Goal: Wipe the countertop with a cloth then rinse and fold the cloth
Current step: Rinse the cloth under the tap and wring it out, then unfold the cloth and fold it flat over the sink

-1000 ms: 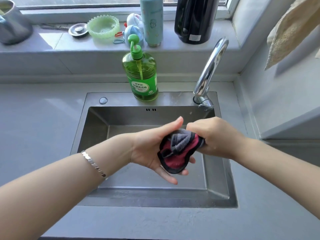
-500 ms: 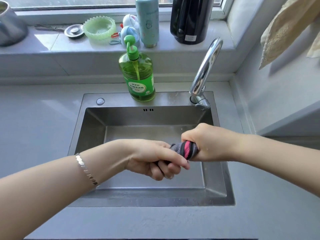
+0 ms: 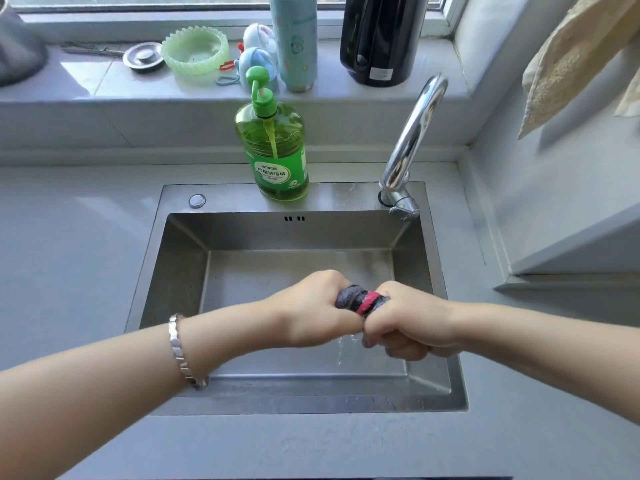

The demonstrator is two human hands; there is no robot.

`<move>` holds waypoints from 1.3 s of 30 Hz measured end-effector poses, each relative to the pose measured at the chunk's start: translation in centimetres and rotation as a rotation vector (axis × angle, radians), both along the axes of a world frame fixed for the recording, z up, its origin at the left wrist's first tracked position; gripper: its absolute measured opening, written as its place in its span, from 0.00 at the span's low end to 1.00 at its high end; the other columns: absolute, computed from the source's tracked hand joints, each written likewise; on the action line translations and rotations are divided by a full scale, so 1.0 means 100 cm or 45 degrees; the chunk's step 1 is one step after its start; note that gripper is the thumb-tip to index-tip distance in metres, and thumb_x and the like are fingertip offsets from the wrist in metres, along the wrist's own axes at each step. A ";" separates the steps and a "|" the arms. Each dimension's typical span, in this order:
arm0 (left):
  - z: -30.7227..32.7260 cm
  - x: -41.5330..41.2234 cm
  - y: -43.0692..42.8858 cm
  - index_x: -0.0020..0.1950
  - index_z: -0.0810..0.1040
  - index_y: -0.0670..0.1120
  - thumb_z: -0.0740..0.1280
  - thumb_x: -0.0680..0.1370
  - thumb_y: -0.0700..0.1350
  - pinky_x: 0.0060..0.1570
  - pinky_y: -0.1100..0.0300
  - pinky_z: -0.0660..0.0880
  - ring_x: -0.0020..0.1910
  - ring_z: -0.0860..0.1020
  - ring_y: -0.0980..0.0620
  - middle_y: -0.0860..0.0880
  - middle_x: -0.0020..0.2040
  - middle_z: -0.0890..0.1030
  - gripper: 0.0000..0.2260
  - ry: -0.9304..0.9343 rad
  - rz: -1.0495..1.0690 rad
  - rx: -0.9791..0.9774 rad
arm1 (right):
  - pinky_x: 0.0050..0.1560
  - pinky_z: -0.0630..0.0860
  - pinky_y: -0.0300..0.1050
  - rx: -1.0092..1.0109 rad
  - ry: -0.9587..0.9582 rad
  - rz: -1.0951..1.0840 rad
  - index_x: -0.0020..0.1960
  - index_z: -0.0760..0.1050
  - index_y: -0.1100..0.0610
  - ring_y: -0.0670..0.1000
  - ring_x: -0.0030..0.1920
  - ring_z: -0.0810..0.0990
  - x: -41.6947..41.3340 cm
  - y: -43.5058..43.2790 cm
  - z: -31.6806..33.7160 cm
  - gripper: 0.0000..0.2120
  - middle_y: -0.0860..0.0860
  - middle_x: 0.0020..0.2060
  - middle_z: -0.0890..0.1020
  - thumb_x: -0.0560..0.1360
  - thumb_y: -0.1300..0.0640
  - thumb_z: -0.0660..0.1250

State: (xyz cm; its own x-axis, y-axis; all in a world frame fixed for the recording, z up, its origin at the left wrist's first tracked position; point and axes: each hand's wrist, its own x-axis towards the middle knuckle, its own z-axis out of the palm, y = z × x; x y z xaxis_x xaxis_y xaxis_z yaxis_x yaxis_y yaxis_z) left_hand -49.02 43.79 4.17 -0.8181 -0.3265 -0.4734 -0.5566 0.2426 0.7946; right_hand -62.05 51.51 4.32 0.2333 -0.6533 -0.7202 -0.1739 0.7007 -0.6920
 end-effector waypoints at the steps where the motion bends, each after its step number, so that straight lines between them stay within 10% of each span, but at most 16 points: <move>1: -0.003 0.000 0.001 0.25 0.65 0.45 0.64 0.61 0.44 0.23 0.61 0.55 0.25 0.57 0.54 0.54 0.23 0.60 0.09 0.054 0.037 0.025 | 0.23 0.49 0.29 0.015 -0.048 -0.057 0.21 0.54 0.50 0.45 0.17 0.52 0.001 0.000 0.000 0.19 0.46 0.15 0.56 0.59 0.66 0.61; 20: -0.039 -0.009 -0.006 0.24 0.57 0.50 0.61 0.63 0.43 0.23 0.64 0.54 0.23 0.58 0.52 0.53 0.21 0.59 0.13 0.291 0.033 -0.401 | 0.27 0.50 0.29 0.015 -0.090 -0.362 0.20 0.52 0.49 0.45 0.18 0.51 0.002 -0.002 -0.022 0.16 0.46 0.16 0.55 0.52 0.66 0.57; 26: -0.045 -0.013 -0.004 0.26 0.66 0.48 0.62 0.64 0.46 0.26 0.60 0.61 0.25 0.63 0.51 0.52 0.23 0.67 0.08 0.026 0.288 -0.445 | 0.22 0.54 0.32 -0.035 0.053 -0.305 0.27 0.62 0.54 0.45 0.20 0.58 -0.008 -0.015 -0.037 0.18 0.49 0.21 0.62 0.65 0.74 0.59; 32: -0.060 0.000 0.003 0.36 0.66 0.49 0.69 0.67 0.46 0.30 0.61 0.63 0.29 0.65 0.51 0.52 0.29 0.68 0.11 -0.081 0.682 0.207 | 0.54 0.76 0.48 -0.119 0.416 -0.689 0.64 0.66 0.55 0.51 0.46 0.77 -0.021 -0.014 -0.057 0.24 0.51 0.44 0.76 0.69 0.66 0.65; 36: -0.053 0.013 0.020 0.46 0.72 0.50 0.66 0.74 0.51 0.27 0.70 0.67 0.27 0.70 0.60 0.53 0.32 0.73 0.07 0.116 0.727 0.351 | 0.54 0.77 0.50 0.018 -0.155 -0.933 0.62 0.70 0.59 0.56 0.49 0.81 0.001 -0.003 -0.055 0.21 0.57 0.51 0.79 0.72 0.51 0.67; 39: -0.045 0.016 0.025 0.47 0.73 0.48 0.57 0.78 0.54 0.31 0.66 0.68 0.29 0.74 0.61 0.52 0.36 0.76 0.11 0.136 0.727 0.396 | 0.50 0.80 0.46 -0.166 -0.105 -0.935 0.57 0.73 0.60 0.48 0.43 0.83 0.017 0.001 -0.047 0.19 0.54 0.48 0.82 0.71 0.50 0.68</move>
State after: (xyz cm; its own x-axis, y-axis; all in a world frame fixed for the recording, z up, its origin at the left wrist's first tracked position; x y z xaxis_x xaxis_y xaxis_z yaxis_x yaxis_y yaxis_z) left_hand -47.40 46.33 -0.33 -0.6044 -0.5842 -0.5417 -0.4438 -0.3177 0.8379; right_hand -60.40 51.60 -0.42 -0.2458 -0.7407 -0.6252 0.3631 0.5277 -0.7679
